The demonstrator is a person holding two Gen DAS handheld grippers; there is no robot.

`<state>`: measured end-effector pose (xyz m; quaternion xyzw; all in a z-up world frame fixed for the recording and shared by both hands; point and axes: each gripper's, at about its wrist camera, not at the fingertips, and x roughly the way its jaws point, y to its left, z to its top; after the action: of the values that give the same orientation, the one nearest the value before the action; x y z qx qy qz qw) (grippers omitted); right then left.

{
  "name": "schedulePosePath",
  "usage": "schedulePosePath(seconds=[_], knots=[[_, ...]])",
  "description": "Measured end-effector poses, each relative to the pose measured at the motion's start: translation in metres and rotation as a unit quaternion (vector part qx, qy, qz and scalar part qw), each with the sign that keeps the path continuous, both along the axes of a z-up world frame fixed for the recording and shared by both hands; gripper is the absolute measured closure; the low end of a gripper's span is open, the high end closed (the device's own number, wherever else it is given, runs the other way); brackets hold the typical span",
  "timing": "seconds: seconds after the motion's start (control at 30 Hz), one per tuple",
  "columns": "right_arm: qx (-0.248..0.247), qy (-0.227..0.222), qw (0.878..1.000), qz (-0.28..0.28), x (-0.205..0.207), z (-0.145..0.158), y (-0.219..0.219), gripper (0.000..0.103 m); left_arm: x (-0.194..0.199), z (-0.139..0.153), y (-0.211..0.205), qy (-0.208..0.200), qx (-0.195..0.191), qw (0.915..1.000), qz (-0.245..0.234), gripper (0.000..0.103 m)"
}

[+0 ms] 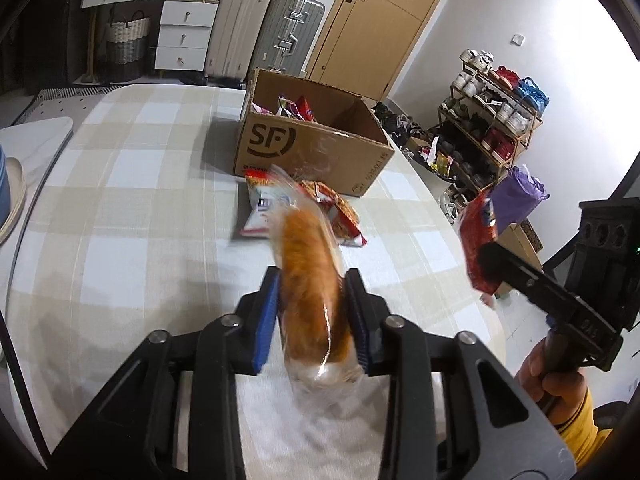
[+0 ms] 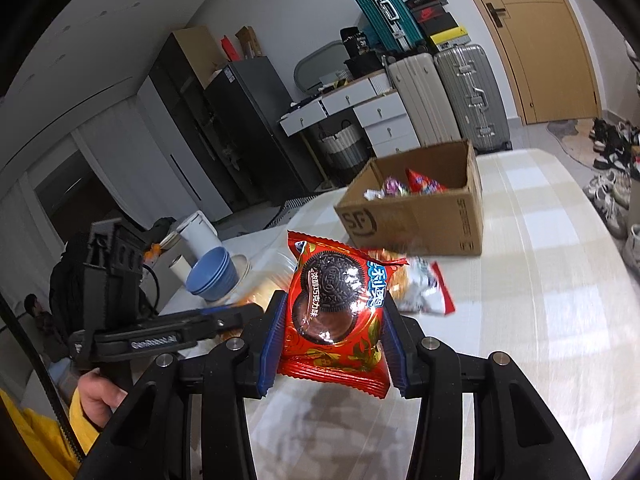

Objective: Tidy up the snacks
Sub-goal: 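Carry the cake bun and Oreo pack with both tools over the box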

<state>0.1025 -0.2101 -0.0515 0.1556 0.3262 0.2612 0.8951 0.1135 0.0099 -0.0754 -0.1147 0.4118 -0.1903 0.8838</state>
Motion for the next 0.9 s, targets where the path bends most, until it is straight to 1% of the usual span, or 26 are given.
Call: schedulePosePath(seconds=[0.07,0.1,0.13,0.2,0.23,0.3,0.37,0.4,0.43,0.47,0.53,0.6,0.67,0.77,0.83,0.9], knots=[[-0.001,-0.003,1.000,0.004,0.008,0.002,0.001,0.058,0.010,-0.001,-0.003,0.001,0.003,1.0000,0.000,0.081],[-0.004,-0.003,1.000,0.005,0.013,0.001,0.002,0.058,0.017,-0.004,-0.005,0.004,0.009,0.9999,0.004,0.081],[-0.004,0.000,1.000,0.003,0.017,-0.002,0.002,0.058,0.025,-0.011,-0.007,0.014,0.012,0.9998,0.006,0.084],[0.001,0.010,1.000,0.002,0.021,-0.009,0.001,0.058,0.034,-0.022,-0.008,0.033,0.004,0.9995,0.000,0.085],[-0.002,0.014,1.000,-0.002,0.022,-0.013,0.001,0.058,0.037,-0.028,-0.008,0.043,0.009,0.9990,0.002,0.085],[-0.005,0.018,1.000,-0.002,0.021,-0.019,0.000,0.058,0.038,-0.032,-0.004,0.049,0.000,0.9988,-0.002,0.085],[0.002,0.023,1.000,-0.002,0.019,-0.025,-0.002,0.058,0.034,-0.032,0.004,0.038,0.002,0.9992,0.011,0.084],[0.005,0.027,1.000,-0.003,0.019,-0.029,-0.003,0.058,0.031,-0.032,0.010,0.034,-0.005,0.9994,0.009,0.084],[0.009,0.032,0.999,-0.003,0.018,-0.033,-0.005,0.058,0.030,-0.037,0.011,0.040,0.000,0.9992,0.002,0.076],[0.011,0.037,0.999,-0.003,0.018,-0.038,-0.006,0.058,0.030,-0.042,0.008,0.049,0.013,0.9987,-0.007,0.074],[0.015,0.047,0.999,-0.006,0.018,-0.045,-0.008,0.058,0.031,-0.055,0.005,0.061,0.056,0.9965,-0.011,0.074],[0.023,0.054,0.998,-0.009,0.017,-0.050,-0.011,0.058,0.029,-0.062,0.000,0.065,0.071,0.9949,-0.029,0.074],[0.026,0.057,0.998,-0.011,0.015,-0.052,-0.013,0.058,0.028,-0.069,-0.010,0.071,0.098,0.9916,-0.046,0.074],[0.026,0.058,0.998,-0.010,0.013,-0.054,-0.013,0.058,0.028,-0.073,-0.023,0.065,0.131,0.9875,-0.060,0.074],[0.028,0.058,0.998,-0.010,0.012,-0.053,-0.014,0.058,0.029,-0.074,-0.028,0.068,0.136,0.9861,-0.068,0.074],[0.029,0.057,0.998,-0.011,0.011,-0.051,-0.015,0.058,0.028,-0.072,-0.030,0.070,0.121,0.9874,-0.075,0.074]])
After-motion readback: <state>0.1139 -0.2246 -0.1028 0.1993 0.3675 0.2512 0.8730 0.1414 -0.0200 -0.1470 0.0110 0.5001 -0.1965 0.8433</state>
